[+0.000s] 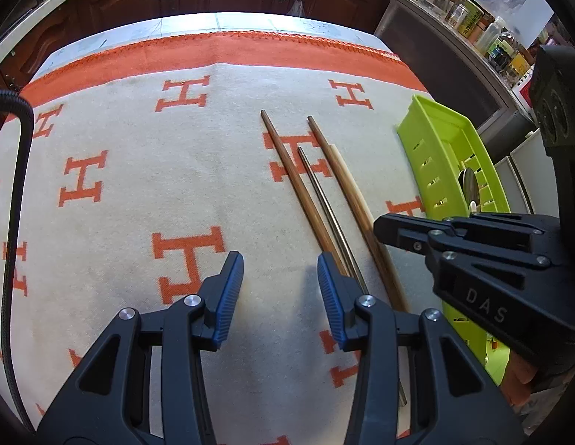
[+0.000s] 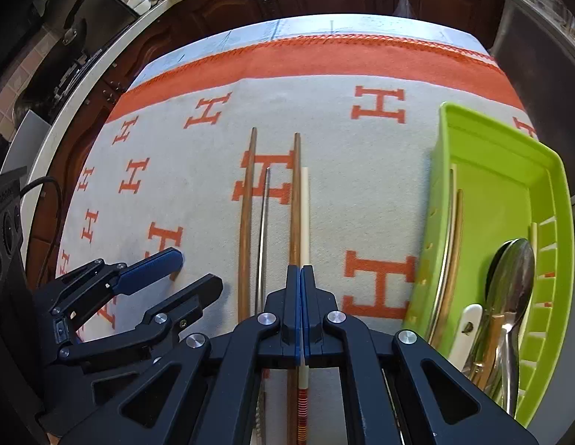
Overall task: Organize utensils
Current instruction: 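Close the right tool on a wooden chopstick, then lift the wooden chopstick into the tray with the right tool while the left tool grasps another wooden chopstick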
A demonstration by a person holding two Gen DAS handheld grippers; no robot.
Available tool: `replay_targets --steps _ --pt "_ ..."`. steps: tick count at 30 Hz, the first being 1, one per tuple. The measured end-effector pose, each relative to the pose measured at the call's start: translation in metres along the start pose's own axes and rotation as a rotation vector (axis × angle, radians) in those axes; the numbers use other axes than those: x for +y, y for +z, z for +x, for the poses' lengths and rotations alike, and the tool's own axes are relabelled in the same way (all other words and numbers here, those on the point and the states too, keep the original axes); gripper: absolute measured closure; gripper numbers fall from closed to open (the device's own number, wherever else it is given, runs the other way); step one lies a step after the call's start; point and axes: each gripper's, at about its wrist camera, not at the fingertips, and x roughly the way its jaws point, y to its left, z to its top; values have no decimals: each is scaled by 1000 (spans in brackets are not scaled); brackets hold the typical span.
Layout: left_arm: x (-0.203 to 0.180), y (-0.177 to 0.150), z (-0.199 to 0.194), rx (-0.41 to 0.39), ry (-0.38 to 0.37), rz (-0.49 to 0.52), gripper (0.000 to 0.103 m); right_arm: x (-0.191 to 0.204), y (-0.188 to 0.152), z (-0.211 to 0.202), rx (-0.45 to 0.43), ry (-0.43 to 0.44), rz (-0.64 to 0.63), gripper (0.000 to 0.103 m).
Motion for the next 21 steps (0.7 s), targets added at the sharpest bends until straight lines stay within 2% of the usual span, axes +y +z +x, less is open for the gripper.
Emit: replay_targets --steps 8,11,14,17,18,21 --pt "10 0 0 5 7 -21 65 9 2 8 22 -16 -35 100" --pt "12 -1 1 4 4 -24 65 11 1 14 46 -28 -45 93" --pt "12 -1 1 3 0 -26 65 16 1 16 31 -47 -59 92" --pt "12 -2 1 3 -1 -28 65 20 0 16 15 -69 -76 92" --pt "13 -2 1 3 -1 -28 65 22 -1 16 3 -86 -89 96" --pt "14 -3 0 6 -3 -29 65 24 -5 13 -11 -106 -88 97"
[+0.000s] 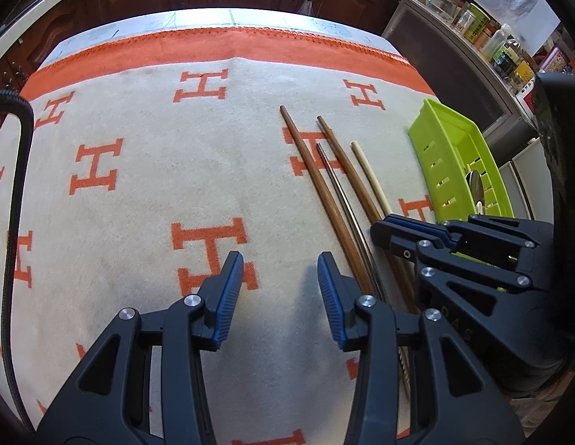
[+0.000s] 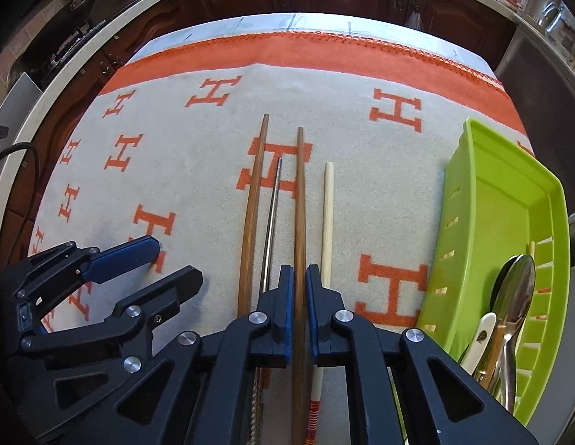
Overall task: Organize utensils
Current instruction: 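Lift the wooden chopstick into the tray with the right tool while the left tool grasps another wooden chopstick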
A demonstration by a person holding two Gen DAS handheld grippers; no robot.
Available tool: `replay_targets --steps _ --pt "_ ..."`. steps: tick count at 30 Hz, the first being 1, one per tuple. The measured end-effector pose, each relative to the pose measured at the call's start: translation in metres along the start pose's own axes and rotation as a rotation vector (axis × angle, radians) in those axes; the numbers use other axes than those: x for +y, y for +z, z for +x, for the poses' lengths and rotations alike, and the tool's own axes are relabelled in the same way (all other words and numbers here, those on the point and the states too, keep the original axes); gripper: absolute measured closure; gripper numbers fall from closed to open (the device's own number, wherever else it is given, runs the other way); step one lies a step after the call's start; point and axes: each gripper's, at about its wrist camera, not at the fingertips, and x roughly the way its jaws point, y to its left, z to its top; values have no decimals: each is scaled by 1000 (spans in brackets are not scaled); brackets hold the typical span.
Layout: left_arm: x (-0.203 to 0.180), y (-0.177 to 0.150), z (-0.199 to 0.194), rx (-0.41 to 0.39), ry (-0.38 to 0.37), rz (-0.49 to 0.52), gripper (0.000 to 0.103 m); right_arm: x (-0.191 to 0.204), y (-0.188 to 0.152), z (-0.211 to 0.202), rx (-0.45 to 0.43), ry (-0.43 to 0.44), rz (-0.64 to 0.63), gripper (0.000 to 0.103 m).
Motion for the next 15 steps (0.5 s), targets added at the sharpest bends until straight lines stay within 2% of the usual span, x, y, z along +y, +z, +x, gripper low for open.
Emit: replay_targets --steps 10,15 --pt "-17 3 1 13 -17 -18 65 -41 -15 -54 -77 175 170 97" --pt "-33 4 6 10 19 -21 65 -72 -29 -92 -140 243 252 97"
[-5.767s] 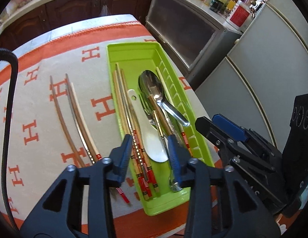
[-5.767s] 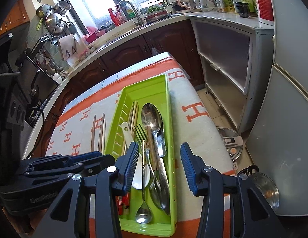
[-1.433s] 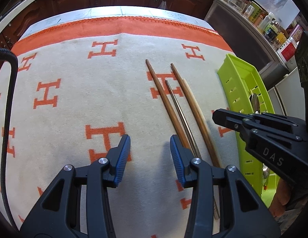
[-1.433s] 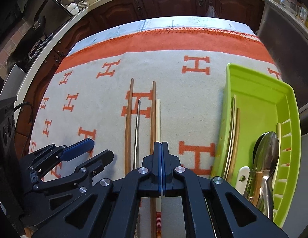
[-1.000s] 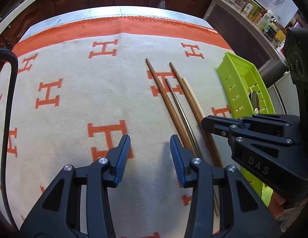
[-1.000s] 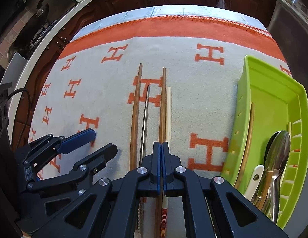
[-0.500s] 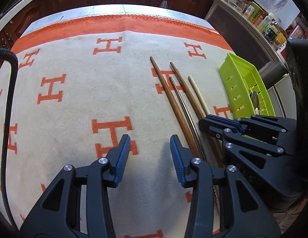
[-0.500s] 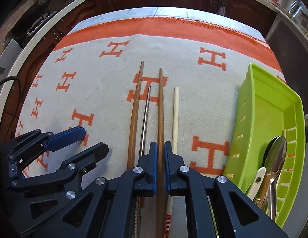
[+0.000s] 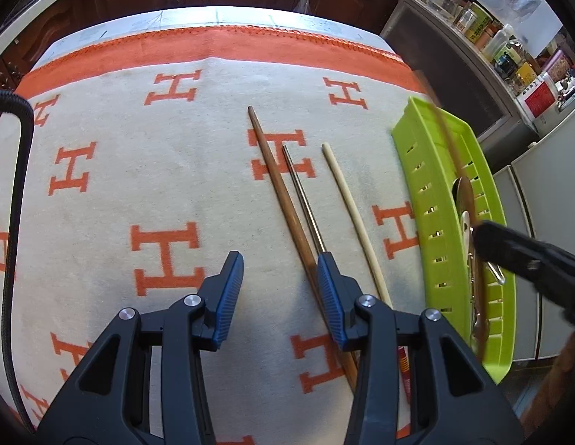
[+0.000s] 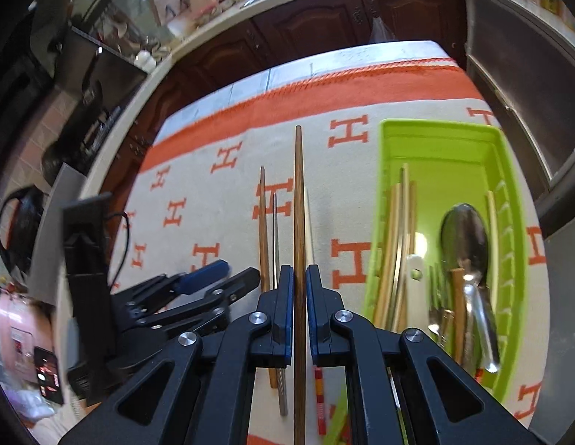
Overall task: Organize utensils
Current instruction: 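Lift the wooden chopstick into the tray with the right tool while the left tool grasps another wooden chopstick, then release the chopstick in the tray with the right tool while the left tool drops its chopstick there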
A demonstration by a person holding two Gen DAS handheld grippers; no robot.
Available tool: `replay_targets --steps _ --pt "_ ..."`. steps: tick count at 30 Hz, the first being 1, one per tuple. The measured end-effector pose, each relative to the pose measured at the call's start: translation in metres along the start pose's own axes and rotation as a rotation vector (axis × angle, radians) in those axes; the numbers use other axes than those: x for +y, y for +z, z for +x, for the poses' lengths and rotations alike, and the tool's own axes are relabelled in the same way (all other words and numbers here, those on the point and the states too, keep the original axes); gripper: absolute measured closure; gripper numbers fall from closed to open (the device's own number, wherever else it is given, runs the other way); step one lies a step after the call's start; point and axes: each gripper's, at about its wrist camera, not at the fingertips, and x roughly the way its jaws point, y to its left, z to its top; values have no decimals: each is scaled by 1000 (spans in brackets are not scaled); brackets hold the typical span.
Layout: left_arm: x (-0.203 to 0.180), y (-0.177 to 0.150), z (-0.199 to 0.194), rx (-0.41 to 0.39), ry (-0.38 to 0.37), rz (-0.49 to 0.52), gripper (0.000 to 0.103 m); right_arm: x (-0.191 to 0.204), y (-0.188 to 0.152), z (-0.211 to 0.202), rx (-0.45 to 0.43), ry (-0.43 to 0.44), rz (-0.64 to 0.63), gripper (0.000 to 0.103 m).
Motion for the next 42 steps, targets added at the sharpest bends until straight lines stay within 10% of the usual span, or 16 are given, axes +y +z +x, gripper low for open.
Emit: replay_targets --steps 10,22,36,38,39,42 --pt "-18 -6 5 -41 106 -14 65 -55 -16 -65 -117 -97 61 97" --pt "-16 -28 -3 -97 172 -16 65 -55 -42 -28 -97 -182 1 94" --pt "-19 -43 -4 -177 225 32 65 -57 -80 -67 -296 -214 40 47" --pt "-19 -44 -5 -180 213 37 73 -59 -90 -70 -313 -222 49 39" --pt "-20 -44 -5 -181 210 45 94 -61 -92 -70 -313 -218 54 38" --pt "-23 -45 -5 -176 211 59 99 -65 -101 -68 -295 -202 67 38"
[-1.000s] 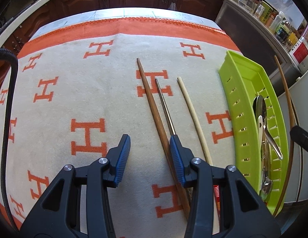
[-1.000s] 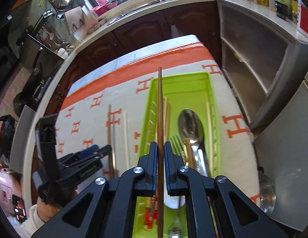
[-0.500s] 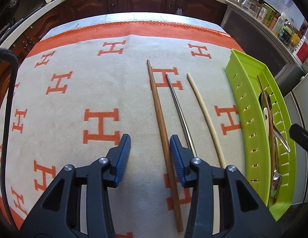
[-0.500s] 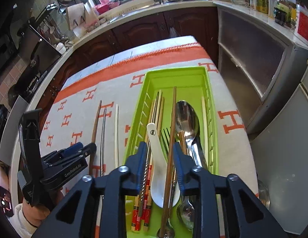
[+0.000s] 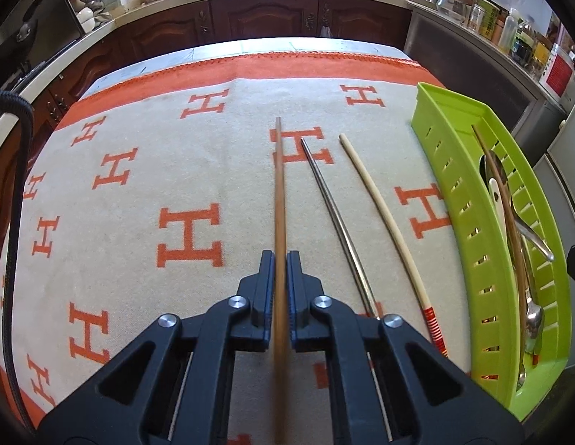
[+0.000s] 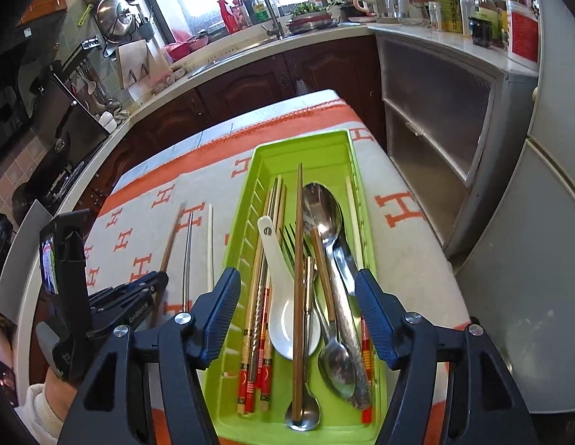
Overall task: Organize utensils
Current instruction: 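Release the chopstick in the tray with the right tool while the left tool drops its chopstick there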
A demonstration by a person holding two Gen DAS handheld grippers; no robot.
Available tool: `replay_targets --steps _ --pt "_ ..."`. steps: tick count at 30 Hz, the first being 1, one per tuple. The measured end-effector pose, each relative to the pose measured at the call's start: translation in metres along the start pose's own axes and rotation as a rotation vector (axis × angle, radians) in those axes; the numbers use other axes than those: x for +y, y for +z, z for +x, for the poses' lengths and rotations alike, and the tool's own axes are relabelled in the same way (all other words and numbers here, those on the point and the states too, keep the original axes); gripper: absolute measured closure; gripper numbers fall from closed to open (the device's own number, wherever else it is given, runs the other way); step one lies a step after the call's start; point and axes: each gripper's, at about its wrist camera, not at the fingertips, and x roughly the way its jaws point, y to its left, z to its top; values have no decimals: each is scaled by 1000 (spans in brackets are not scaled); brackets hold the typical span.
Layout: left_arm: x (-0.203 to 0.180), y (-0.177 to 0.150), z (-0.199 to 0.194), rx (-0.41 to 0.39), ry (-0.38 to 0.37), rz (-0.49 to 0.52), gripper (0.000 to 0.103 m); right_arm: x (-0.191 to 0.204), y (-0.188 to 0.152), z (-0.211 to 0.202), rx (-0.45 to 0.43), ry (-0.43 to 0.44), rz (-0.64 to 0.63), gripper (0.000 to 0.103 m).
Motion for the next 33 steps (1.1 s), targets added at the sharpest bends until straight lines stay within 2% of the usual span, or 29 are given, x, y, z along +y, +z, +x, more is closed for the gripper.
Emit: replay_targets --steps 6,11,16,22,26,33 --pt "3 0 -13 30 -65 -40 99 -6 -9 1 31 39 13 38" --pt "-11 11 -52 -25 -128 -14 99 -10 -11 -3 24 54 13 38" --pt "-45 29 -82 -26 -247 23 99 -24 -11 -13 4 54 57 38" --pt "-95 36 -75 42 -332 64 99 -38 -11 -24 -29 27 95 38" --pt "-115 34 -62 73 -320 55 99 -45 -13 -26 -27 24 113 38" --pt "-118 29 -40 128 -288 68 99 -50 -17 -31 -30 23 130 38"
